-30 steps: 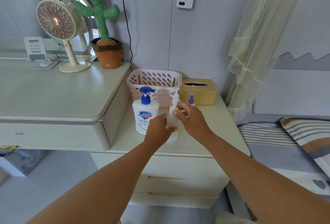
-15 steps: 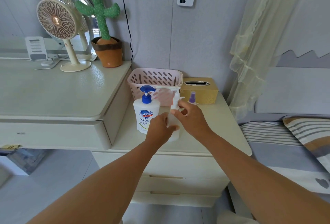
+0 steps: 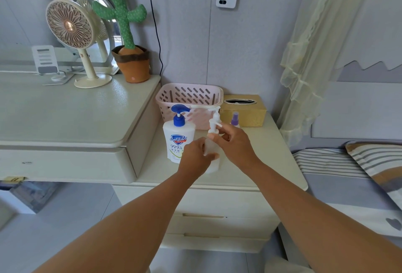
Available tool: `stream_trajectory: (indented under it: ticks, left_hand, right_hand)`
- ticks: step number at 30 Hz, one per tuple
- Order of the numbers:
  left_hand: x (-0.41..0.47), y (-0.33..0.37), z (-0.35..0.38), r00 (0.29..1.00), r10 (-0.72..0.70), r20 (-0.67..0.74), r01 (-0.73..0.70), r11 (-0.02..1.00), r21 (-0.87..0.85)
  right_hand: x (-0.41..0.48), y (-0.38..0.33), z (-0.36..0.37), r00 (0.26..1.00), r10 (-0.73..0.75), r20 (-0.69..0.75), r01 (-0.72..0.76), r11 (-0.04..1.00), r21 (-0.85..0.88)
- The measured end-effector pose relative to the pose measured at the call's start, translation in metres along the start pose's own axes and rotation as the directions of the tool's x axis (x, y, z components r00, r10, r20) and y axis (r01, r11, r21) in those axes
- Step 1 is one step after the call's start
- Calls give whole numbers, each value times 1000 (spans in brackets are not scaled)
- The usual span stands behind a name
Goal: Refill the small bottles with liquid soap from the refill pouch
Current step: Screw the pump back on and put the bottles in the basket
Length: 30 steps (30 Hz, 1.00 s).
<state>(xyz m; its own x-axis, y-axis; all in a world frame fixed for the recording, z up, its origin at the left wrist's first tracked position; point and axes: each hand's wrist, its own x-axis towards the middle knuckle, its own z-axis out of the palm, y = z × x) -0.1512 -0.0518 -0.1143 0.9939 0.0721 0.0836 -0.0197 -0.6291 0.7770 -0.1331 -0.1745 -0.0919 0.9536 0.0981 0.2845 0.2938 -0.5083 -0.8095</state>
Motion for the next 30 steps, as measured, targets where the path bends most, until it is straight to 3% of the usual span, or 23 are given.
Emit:
stream_trajectory:
  ticks: [6, 13, 21, 30]
  left_hand:
    - [-1, 1, -1, 1000, -9, -20, 10, 999, 32]
    - [0, 0, -2, 1000, -3, 0, 3, 1000, 14]
    - [0, 1, -2, 1000, -9, -16, 10, 999, 40]
    - [2, 0, -1, 1000, -2, -1, 2, 1000, 20]
  right_hand:
    - [1, -3, 8, 995, 39, -90, -36, 999, 29]
    - [3, 0, -3, 995, -12, 96, 6, 998, 63]
    - [6, -1, 3, 999, 39, 12, -40, 997, 65]
    - [6, 3, -3, 994, -3, 112, 1, 1000, 20]
